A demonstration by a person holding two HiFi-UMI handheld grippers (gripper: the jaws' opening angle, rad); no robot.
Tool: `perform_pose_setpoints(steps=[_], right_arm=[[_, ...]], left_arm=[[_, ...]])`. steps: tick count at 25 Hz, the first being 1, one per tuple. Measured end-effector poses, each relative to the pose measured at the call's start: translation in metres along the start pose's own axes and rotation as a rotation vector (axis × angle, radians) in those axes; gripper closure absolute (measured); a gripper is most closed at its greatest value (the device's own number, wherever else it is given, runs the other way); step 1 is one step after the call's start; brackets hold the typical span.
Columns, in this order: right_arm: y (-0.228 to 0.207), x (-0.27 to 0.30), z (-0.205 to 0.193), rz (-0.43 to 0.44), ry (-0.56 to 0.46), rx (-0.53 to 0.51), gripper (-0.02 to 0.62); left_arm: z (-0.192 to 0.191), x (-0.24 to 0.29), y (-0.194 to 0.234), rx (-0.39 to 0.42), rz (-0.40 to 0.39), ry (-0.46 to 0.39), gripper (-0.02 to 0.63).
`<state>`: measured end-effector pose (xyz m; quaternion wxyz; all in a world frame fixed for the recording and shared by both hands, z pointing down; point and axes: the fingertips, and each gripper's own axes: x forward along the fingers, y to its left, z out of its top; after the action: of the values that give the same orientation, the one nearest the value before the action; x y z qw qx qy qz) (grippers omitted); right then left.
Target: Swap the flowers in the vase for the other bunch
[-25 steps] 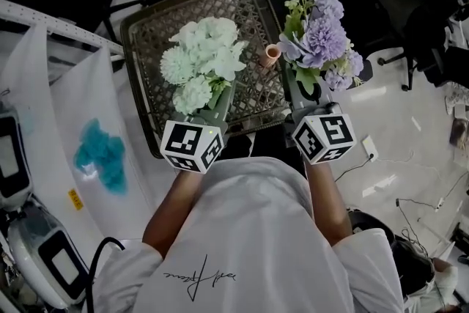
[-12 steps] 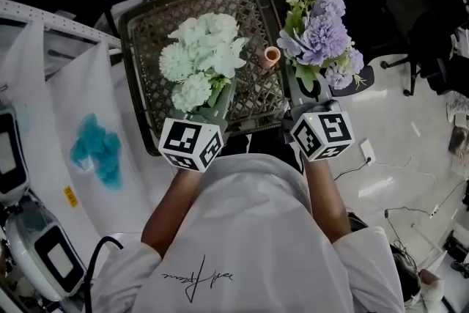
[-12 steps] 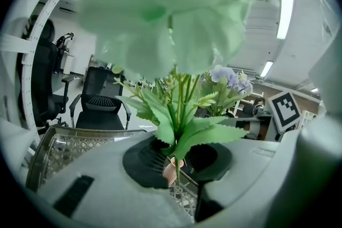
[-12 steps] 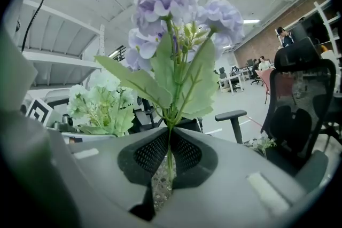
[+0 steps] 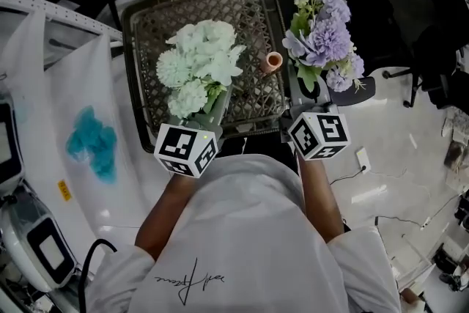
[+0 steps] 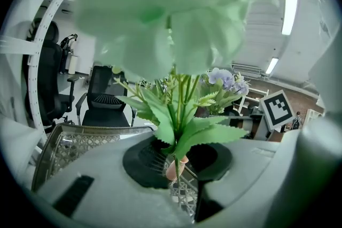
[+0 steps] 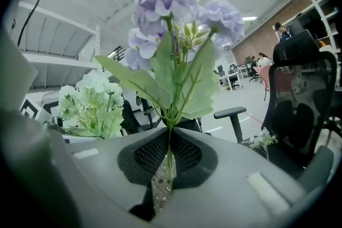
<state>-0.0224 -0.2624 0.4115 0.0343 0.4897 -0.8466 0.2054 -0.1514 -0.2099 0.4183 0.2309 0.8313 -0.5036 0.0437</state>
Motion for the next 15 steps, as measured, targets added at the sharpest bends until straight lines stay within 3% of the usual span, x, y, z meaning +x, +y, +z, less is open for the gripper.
perform_pose_setpoints(steps=[8,15], right_arm=[[-0.005,0.014,-0.002,0.004,-0.003,-0.008,0.574],[-0.011,0.021,-0.007,-0.003,0.000,-0.013,0.574]], left_arm=[[-0.001,0.000,0.007,0.046,0.024,0.013,0.525],[-0.006,0.002,0.011,0.035,0.025,0.023,0.525]])
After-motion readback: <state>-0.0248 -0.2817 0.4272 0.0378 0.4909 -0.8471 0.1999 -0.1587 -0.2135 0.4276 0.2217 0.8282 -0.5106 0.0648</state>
